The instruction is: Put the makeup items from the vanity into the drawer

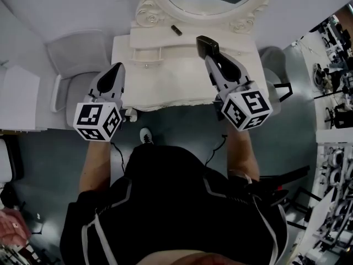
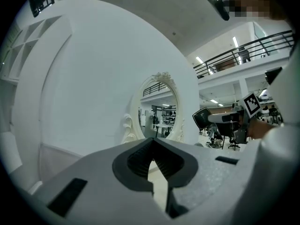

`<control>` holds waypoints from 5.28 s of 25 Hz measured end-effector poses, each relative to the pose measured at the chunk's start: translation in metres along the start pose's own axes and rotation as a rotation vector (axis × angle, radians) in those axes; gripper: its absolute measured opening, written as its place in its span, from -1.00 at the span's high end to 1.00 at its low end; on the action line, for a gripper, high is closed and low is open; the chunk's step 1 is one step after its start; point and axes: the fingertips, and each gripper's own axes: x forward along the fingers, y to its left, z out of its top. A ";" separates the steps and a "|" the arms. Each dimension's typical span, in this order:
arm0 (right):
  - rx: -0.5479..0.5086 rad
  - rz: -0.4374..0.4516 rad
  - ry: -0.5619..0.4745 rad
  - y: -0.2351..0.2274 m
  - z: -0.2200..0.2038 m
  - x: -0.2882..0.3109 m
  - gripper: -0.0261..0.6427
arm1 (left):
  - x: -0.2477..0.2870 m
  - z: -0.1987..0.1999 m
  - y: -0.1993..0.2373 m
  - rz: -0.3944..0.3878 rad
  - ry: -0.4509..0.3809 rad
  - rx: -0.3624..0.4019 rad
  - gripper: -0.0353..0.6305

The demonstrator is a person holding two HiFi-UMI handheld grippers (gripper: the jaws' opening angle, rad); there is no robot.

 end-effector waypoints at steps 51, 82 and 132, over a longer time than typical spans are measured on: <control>-0.377 0.756 0.644 0.024 -0.238 0.302 0.64 | 0.117 -0.146 0.112 0.386 0.215 -0.136 0.88; -0.617 0.908 0.892 0.051 -0.350 0.309 0.64 | 0.072 -0.183 0.104 0.487 0.257 -0.248 0.88; -0.107 0.318 0.148 -0.061 -0.039 0.228 0.66 | 0.110 -0.020 0.129 0.222 0.037 -0.069 0.88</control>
